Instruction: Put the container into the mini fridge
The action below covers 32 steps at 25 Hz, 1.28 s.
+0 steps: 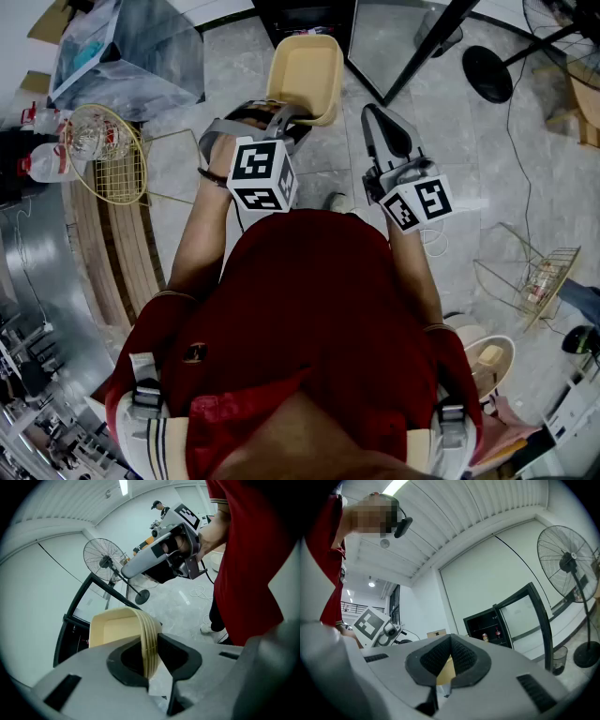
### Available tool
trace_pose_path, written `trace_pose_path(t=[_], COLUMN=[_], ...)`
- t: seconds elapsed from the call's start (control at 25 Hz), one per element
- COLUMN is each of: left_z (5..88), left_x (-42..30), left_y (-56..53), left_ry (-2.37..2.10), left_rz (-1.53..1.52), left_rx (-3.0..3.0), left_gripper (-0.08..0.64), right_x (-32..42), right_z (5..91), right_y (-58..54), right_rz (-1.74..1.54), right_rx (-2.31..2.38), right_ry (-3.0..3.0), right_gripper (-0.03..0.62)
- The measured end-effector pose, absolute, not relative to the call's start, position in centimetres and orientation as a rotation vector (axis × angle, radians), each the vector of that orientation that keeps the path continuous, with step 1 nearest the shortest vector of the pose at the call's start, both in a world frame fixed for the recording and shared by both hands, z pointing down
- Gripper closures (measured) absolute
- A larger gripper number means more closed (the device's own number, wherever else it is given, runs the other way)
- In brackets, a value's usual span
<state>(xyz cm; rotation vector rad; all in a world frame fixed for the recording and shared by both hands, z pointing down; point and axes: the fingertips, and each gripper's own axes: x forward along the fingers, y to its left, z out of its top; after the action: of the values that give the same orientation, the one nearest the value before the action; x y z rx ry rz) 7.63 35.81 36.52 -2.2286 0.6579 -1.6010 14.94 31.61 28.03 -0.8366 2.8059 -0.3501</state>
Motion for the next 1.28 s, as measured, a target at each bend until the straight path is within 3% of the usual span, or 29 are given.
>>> trace_pose_path(t=[0.84, 1.28], left_z=[38.8, 40.9], left_x=[10.1, 6.0], left_y=[32.2, 24.7], left_ry=[0.753, 0.751], left_rz=[-1.714, -1.726], left_rx=[-2.202, -2.196], left_gripper=[0.483, 0.485], right_x=[19.9, 15.5], right_z=[30.1, 31.0], right_y=[29.5, 23.2], right_rz=[-0.424, -0.39], right_rx=[-0.741, -0.738], right_ry=[2.855, 2.915], right_gripper=[0.594, 0.594])
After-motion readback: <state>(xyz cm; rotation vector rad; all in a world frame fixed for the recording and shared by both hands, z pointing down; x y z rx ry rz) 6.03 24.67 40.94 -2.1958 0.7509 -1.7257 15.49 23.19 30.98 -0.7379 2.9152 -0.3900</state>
